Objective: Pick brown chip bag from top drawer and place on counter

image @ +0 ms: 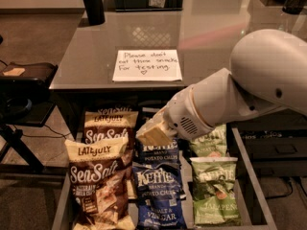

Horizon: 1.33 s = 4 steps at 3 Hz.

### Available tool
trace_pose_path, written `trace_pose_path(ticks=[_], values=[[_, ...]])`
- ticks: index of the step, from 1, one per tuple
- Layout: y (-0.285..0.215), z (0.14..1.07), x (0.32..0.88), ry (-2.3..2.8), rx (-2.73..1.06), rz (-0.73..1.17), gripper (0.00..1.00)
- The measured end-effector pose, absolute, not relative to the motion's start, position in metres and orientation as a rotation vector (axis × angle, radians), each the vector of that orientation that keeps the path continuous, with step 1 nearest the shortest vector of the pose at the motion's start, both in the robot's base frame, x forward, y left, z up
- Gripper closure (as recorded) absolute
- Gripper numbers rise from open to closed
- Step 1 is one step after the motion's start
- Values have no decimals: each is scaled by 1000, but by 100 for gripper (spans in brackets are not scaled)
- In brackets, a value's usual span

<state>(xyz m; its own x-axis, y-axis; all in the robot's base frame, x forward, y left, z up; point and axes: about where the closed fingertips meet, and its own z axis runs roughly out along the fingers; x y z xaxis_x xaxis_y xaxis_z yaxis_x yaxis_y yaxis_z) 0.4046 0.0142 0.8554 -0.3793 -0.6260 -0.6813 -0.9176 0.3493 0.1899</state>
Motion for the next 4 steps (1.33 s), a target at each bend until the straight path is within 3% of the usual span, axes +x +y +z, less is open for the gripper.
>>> trace_pose_path(ticks=[2, 3, 4], values=[[79, 776, 394, 2076, -1505, 946, 100], [79, 775, 394, 2075, -1506, 944, 100], [77, 770, 400, 2031, -1563, 857, 81]])
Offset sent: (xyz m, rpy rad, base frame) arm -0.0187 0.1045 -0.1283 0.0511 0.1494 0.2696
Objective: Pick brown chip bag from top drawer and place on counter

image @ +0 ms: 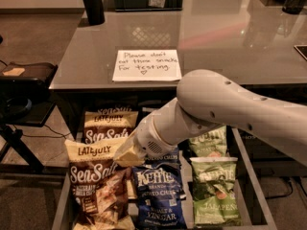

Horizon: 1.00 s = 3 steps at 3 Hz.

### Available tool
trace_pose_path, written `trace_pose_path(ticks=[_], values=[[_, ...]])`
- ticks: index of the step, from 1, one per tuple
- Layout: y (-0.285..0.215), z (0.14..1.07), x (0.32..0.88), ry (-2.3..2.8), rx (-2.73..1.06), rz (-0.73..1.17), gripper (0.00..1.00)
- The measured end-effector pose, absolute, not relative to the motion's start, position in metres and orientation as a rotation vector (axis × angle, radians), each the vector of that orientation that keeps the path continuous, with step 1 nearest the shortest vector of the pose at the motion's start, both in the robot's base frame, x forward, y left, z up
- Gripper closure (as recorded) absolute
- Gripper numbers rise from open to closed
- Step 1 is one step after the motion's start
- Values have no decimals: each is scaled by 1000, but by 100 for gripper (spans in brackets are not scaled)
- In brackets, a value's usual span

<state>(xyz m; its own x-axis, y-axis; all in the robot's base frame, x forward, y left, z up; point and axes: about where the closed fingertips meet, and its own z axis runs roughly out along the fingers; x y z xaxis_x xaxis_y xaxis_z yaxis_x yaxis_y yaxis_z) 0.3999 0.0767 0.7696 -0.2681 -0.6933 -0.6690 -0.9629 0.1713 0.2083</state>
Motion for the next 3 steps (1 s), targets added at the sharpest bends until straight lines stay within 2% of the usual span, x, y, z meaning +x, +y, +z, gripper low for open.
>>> trace_pose_path(ticks=[2, 3], values=[[85, 762, 416, 1935, -1611, 794, 34], [93, 758, 422, 1901, -1634, 795, 16]])
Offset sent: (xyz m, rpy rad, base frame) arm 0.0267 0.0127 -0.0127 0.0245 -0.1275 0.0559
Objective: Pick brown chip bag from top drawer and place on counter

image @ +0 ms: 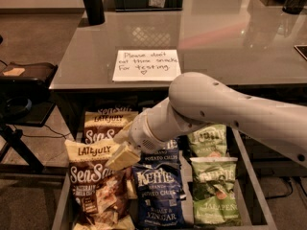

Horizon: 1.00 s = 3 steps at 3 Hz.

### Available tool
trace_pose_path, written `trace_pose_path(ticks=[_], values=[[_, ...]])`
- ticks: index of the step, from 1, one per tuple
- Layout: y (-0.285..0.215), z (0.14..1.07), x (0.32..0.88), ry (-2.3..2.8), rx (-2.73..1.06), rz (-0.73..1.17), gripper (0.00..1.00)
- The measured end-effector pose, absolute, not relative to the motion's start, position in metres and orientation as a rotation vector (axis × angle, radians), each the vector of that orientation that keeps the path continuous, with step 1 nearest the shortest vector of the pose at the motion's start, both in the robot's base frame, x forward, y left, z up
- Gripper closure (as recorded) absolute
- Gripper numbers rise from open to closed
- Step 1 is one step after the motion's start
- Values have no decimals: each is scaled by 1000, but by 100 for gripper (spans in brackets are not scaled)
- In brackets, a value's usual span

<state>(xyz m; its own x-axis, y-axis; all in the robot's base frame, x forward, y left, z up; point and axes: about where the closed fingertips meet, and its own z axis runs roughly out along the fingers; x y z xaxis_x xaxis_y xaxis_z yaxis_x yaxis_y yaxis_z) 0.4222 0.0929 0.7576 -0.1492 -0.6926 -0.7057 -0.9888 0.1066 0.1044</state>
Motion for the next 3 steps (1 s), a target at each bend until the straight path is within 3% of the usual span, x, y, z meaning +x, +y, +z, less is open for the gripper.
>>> trace_pose_path(ticks=[3], values=[[115, 727, 439, 1864, -1740, 831, 9]])
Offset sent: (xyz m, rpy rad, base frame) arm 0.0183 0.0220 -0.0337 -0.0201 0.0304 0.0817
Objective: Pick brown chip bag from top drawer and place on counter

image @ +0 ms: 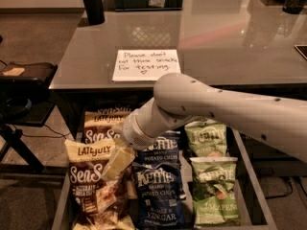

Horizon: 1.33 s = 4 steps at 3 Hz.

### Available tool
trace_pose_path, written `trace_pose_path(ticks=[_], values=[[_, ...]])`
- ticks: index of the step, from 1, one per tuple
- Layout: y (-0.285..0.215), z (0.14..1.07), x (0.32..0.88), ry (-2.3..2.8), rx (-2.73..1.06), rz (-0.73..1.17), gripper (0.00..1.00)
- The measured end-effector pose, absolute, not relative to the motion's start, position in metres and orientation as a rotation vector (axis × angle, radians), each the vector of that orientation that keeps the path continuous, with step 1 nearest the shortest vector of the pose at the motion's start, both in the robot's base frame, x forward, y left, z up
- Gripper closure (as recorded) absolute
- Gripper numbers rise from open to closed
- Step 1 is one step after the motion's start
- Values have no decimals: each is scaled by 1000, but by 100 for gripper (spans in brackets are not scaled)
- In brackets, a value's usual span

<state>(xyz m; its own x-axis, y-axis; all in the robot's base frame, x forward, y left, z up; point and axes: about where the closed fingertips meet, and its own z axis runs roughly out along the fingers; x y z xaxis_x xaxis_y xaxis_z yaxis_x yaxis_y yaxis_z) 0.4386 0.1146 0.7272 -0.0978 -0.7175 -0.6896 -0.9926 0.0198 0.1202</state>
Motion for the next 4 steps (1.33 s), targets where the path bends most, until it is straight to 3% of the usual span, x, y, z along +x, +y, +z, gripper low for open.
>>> trace_pose_path(ticks=[4], values=[[139, 672, 440, 1876, -1866, 926, 12]])
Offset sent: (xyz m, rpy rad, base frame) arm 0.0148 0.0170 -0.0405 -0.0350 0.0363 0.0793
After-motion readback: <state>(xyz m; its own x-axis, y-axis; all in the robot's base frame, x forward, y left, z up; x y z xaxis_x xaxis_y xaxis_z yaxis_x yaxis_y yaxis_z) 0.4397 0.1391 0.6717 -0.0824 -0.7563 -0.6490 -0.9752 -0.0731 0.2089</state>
